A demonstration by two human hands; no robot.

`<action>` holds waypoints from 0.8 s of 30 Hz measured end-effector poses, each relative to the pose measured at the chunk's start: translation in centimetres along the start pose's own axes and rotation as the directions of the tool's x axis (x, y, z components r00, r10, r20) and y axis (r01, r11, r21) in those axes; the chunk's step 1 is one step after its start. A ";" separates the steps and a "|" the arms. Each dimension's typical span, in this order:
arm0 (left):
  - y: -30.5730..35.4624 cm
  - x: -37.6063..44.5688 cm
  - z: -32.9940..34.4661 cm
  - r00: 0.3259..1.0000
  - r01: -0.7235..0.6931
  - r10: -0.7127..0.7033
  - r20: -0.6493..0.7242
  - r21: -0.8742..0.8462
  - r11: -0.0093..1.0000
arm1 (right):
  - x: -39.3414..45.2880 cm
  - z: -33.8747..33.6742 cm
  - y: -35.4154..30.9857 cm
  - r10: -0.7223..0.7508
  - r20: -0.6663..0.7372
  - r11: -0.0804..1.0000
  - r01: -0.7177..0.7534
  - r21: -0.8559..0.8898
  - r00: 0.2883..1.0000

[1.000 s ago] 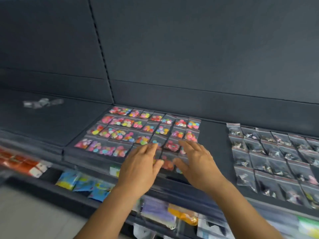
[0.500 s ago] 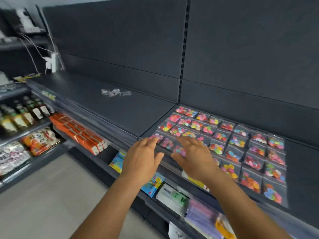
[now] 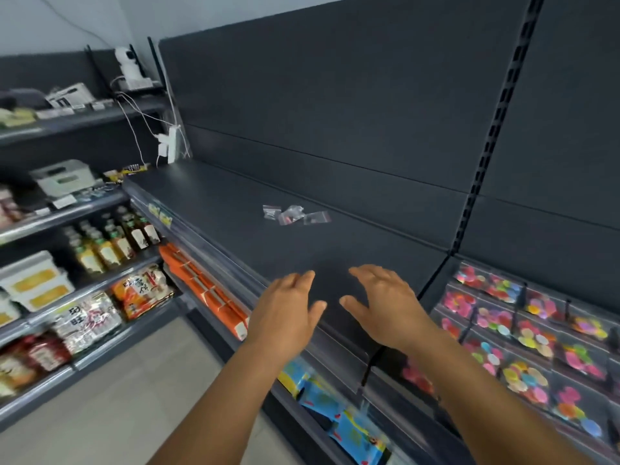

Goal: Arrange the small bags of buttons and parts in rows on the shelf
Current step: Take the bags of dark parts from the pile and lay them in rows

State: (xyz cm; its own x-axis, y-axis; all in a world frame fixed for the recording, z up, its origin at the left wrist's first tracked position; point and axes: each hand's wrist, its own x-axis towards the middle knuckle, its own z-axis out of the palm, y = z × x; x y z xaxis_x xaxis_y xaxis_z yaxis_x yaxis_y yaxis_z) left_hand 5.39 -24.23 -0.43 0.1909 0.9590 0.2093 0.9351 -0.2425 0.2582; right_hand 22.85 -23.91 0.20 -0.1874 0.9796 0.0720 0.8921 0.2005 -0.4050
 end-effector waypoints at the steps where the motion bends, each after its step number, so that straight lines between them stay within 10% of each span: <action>1: -0.9 1.2 0.0 1.000 0.009 -0.009 0.000 -0.003 1.000 | 1.5 0.1 -0.2 -0.005 0.009 1.000 0.005 0.003 1.000; 24: -18.4 24.5 3.8 0.994 0.007 0.006 0.113 -0.112 0.994 | 27.5 7.1 -5.4 0.078 -0.010 0.997 -0.078 -0.001 0.997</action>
State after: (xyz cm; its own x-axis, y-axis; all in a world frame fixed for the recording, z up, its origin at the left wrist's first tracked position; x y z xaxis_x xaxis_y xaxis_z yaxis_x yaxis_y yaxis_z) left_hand -6.06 4.31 -3.60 0.2285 0.9681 0.1031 0.8973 -0.2505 0.3634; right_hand 9.96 1.88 -2.07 -0.1132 0.9924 0.0492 0.9044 0.1234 -0.4085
